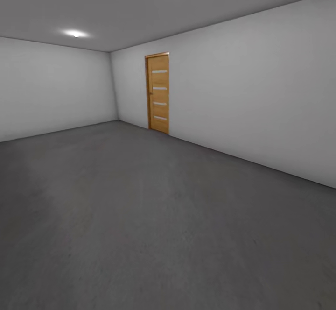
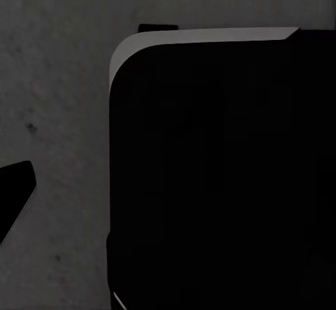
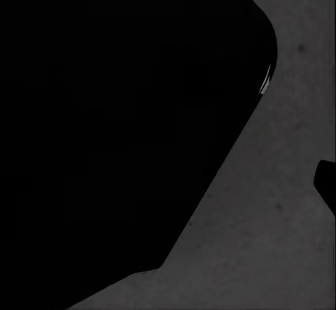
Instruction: Move the two storage containers from the living room to the garage. In the garage, place one container on the floor and stack the other container on top of it (either order is fine).
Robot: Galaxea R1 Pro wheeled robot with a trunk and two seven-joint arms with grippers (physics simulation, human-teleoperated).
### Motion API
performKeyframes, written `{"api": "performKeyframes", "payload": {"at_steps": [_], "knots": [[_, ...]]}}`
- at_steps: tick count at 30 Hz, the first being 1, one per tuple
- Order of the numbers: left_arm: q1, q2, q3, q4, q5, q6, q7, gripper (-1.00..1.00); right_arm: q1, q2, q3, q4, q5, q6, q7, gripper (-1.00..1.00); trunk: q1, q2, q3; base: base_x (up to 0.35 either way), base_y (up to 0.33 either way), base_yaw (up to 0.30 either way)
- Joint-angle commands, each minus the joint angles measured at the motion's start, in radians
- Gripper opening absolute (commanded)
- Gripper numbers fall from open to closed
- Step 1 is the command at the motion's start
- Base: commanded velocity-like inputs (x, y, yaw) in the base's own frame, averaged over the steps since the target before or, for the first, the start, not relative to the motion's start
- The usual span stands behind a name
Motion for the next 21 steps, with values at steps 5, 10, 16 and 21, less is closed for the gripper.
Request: {"api": "performKeyframes", "payload": {"at_steps": [5,10,16,21], "knots": [[0.000,0.000,0.001,0.000,0.002,-0.003,0.000,1.00,0.000,0.000,0.004,0.000,-0.005,-0.003,0.001,1.00,0.001,0.000,-0.001,0.322,0.000,0.000],[0.000,0.000,0.001,0.000,0.002,-0.003,0.000,1.00,0.000,0.000,0.004,0.000,-0.005,-0.003,0.001,1.00,0.001,0.000,-0.001,0.322,0.000,0.000],[0.000,0.000,0.000,0.000,0.002,-0.003,0.001,1.00,0.000,0.000,0.004,0.000,-0.005,-0.003,0.001,1.00,0.001,0.000,-0.001,0.322,0.000,0.000],[0.000,0.000,0.001,0.000,0.002,-0.003,0.001,1.00,0.000,0.000,0.004,0.000,-0.005,-0.003,0.001,1.00,0.001,0.000,-0.001,0.322,0.000,0.000]]}}
